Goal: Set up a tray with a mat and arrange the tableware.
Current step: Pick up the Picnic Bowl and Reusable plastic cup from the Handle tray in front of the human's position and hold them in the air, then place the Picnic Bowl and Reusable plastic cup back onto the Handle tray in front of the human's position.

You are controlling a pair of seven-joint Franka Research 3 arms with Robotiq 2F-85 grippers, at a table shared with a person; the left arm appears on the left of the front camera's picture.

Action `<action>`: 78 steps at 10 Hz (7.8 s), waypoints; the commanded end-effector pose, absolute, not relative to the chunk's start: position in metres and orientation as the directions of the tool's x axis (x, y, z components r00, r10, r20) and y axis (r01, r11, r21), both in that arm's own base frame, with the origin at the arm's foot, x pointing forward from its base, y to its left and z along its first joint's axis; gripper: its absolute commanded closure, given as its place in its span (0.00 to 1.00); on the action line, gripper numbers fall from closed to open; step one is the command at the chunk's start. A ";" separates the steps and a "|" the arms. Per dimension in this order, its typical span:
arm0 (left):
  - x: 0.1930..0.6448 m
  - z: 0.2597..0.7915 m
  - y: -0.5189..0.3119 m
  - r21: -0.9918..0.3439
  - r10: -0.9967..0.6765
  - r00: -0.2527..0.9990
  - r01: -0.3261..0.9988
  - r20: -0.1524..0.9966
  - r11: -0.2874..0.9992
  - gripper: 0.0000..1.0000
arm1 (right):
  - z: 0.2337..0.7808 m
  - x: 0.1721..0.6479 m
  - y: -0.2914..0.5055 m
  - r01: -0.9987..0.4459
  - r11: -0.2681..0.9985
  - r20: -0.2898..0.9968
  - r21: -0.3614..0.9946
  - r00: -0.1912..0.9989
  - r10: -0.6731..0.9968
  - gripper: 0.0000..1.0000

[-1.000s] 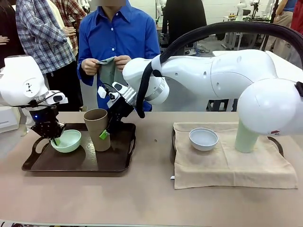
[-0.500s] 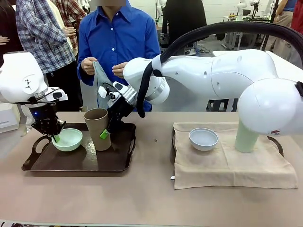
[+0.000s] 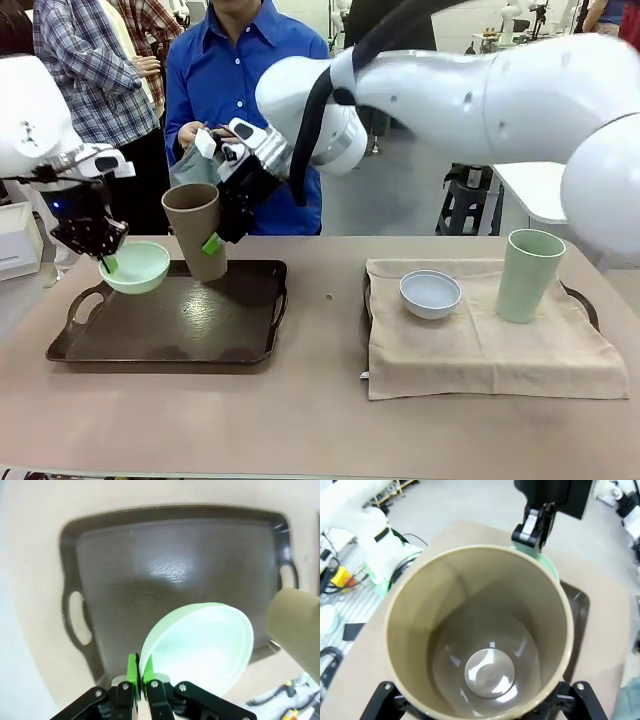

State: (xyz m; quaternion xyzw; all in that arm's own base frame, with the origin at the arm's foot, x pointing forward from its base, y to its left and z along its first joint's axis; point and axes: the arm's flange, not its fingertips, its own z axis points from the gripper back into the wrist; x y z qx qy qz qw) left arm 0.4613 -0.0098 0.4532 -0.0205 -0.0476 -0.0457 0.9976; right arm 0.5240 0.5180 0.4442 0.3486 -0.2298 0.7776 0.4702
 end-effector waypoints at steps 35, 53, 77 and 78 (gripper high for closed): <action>0.410 0.573 -0.007 -0.025 -0.082 0.955 0.093 0.284 0.995 1.00 | 0.549 0.459 0.487 -0.892 -0.436 0.717 -0.119 -0.381 0.583 0.17; 0.410 0.573 -0.007 -0.025 -0.082 0.955 0.093 0.284 0.995 1.00 | 0.549 0.459 0.487 -0.892 -0.436 0.717 -0.119 -0.381 0.583 0.17; 0.478 0.382 0.000 -0.110 -0.111 0.993 0.114 0.035 0.987 0.96 | 0.347 0.520 0.468 -0.839 -0.537 0.726 -0.088 -0.423 0.542 0.15; 0.478 0.375 0.002 -0.112 -0.109 0.994 0.111 0.017 0.988 0.96 | 0.347 0.523 0.470 -0.832 -0.545 0.719 -0.107 -0.443 0.535 0.15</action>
